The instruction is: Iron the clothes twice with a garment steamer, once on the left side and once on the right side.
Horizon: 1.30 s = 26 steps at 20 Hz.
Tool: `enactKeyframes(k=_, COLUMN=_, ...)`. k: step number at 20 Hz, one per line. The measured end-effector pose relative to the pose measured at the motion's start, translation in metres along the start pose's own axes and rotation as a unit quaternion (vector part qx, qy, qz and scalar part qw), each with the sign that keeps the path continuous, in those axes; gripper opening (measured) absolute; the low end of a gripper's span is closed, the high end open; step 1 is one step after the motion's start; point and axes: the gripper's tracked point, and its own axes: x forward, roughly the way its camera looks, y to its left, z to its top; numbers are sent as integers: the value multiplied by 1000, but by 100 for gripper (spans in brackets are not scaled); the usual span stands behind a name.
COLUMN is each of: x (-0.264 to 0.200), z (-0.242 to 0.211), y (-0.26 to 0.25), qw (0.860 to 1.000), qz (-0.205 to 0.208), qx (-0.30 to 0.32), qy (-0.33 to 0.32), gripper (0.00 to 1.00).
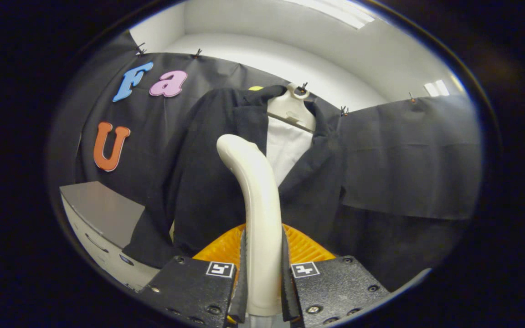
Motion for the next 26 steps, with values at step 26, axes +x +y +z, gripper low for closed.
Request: enactKeyframes(k=26, x=-54, z=-213, y=37, qw=993, qz=-6, qx=-29, qy=118, gripper=32)
